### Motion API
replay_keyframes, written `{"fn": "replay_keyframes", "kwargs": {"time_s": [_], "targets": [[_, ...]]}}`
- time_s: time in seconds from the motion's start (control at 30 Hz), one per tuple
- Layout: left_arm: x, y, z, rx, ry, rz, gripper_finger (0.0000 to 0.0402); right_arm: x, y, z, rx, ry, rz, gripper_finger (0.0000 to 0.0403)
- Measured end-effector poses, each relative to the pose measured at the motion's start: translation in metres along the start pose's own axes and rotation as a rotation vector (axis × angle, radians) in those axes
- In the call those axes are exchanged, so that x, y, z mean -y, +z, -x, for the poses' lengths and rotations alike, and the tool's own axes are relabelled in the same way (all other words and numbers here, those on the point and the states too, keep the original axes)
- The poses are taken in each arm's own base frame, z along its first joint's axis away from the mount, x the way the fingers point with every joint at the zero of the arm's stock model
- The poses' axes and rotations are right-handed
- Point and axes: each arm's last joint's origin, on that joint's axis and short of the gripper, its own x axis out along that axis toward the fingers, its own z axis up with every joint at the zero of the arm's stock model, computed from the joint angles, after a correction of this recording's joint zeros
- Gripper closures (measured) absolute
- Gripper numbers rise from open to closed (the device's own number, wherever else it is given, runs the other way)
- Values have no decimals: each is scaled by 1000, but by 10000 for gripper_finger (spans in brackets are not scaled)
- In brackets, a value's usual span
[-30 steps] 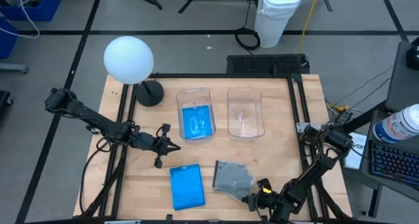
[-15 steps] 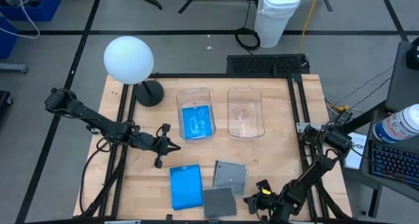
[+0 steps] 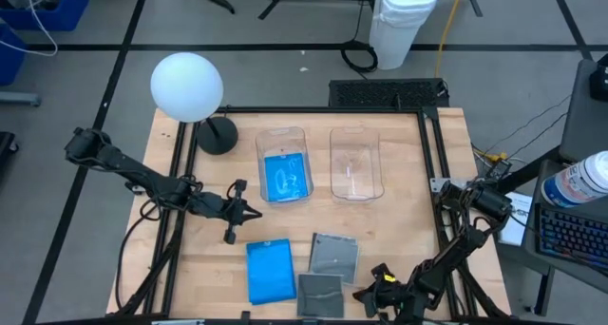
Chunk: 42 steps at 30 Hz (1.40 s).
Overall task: Pick & place jewel cases by type
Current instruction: Put the black cd case into the right transparent bin
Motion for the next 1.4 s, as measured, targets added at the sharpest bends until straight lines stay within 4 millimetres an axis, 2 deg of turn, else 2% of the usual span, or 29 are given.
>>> {"fn": "replay_keyframes", "kwargs": {"time_s": [0.17, 0.27, 0.37, 0.57, 0.67, 0.77, 0.97, 1.23, 1.4], "targets": [[0, 0, 0, 0, 0, 3, 380, -4, 0, -8, 18, 53, 11, 398], [0, 0, 0, -2, 0, 6, 380, -4, -3, -14, 12, 42, 48, 385], [0, 0, 0, -1, 0, 8, 380, -5, -7, -18, 7, 38, 67, 344], [0, 0, 0, -2, -1, 7, 380, -4, -13, -18, 2, 39, 55, 236], [0, 0, 0, -2, 0, 7, 380, -3, -14, -18, -5, 4, 72, 209], [0, 0, 0, -1, -1, 7, 380, -4, -15, -18, -29, -47, 108, 207], [0, 0, 0, -1, -1, 7, 380, -7, -16, -17, -41, -124, 165, 232], [0, 0, 0, -2, 0, 7, 380, 0, -12, -38, -28, -172, 246, 242], [0, 0, 0, -2, 0, 7, 380, -1, -15, -46, 33, -110, 258, 242]]}}
